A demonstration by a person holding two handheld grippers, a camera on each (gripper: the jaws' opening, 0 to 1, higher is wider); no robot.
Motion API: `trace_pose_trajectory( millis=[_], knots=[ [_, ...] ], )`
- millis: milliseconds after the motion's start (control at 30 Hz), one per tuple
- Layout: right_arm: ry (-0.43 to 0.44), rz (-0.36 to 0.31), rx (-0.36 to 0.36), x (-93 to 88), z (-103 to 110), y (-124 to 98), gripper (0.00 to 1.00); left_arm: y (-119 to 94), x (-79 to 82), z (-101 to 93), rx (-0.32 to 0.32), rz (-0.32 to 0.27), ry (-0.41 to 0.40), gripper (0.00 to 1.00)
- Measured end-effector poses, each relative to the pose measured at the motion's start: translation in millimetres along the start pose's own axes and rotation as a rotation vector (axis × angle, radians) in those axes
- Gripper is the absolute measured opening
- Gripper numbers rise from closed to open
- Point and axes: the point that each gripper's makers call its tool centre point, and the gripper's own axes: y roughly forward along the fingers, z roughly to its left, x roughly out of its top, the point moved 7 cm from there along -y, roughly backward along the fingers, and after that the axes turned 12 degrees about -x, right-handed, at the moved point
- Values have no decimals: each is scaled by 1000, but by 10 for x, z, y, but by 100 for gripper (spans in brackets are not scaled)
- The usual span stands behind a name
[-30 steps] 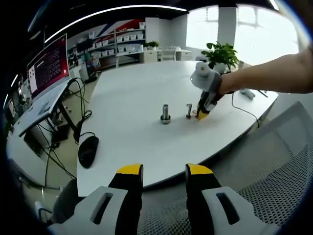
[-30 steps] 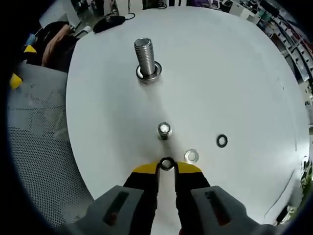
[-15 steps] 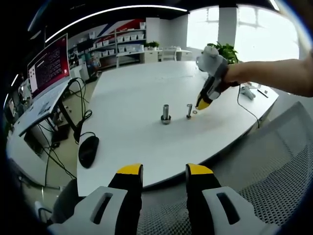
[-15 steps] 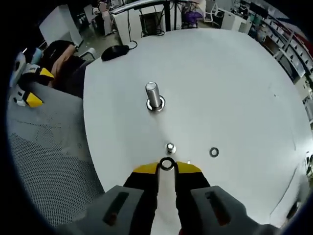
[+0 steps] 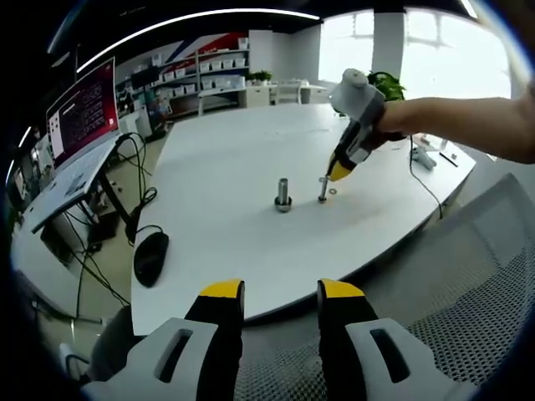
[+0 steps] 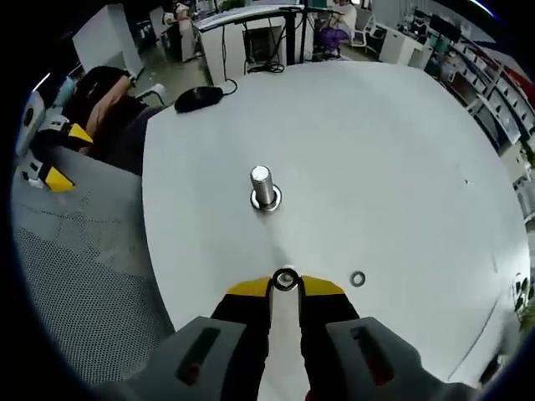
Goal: Place the washer onto the threaded stud by aligning its center hole with the stud, sliding it down to the base, and recovering from edge contact or off-axis alignment until the washer reaches the visible bottom stop.
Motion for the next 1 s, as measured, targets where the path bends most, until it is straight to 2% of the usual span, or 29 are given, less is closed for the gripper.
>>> trace_pose_trajectory(
  millis=[300,700,900,1000],
  knots=[
    [-14,30,11,-2,9,79,14,0,1,4,-5,-7,-4,33],
    [-36,93,13,-100,131,366,14,-4,4,-1,-1,-8,-4,33],
    [-52,102,14,-144,155,465,15,0,-1,11,0,-6,-5,32],
    [-101,79,11,-139,151,447,16,1,0,9,-1,-3,-5,32]
  ],
)
